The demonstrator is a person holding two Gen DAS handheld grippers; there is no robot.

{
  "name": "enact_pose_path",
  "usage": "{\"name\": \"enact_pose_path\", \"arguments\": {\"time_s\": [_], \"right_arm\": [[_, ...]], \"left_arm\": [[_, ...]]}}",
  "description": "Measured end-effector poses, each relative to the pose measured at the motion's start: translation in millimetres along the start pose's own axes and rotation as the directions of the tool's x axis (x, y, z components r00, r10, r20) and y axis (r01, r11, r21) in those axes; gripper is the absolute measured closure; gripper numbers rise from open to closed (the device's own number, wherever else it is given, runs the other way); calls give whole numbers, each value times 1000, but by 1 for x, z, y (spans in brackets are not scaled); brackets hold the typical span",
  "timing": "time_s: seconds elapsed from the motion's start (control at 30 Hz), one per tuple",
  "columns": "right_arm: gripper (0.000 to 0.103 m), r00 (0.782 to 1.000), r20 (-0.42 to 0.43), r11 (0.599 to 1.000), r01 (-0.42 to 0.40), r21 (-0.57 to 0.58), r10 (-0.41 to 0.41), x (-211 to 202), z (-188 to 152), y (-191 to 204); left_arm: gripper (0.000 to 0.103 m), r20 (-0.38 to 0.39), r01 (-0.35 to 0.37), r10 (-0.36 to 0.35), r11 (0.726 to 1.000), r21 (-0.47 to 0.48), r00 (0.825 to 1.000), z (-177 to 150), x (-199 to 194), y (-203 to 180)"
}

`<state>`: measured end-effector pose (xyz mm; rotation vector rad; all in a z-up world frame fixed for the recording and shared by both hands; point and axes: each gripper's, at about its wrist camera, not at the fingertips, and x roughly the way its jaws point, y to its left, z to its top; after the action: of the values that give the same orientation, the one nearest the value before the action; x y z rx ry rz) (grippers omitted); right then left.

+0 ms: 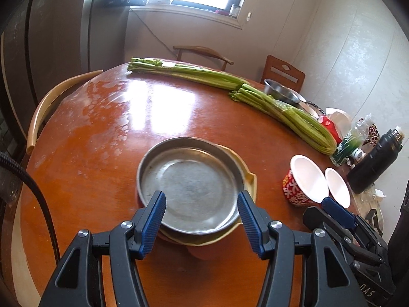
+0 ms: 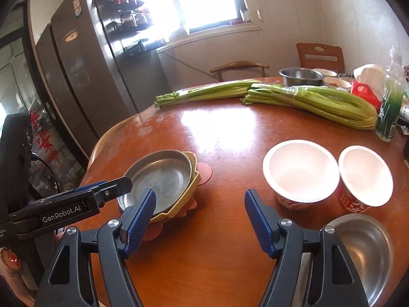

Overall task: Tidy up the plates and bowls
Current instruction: 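Withdraw the left gripper from the plate stack toward the steel bowl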

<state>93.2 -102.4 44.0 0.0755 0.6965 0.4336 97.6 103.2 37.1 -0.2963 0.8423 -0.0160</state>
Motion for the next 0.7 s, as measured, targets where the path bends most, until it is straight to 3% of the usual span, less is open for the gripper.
{"name": "enact_pose_path", "arguments": {"time_s": [0.7], "right_arm": [[30,996,66,998,55,14,-56,-77,2,-88]], "left_arm": [[45,10,70,-72,993,94,997,-18,-2,-116]]}}
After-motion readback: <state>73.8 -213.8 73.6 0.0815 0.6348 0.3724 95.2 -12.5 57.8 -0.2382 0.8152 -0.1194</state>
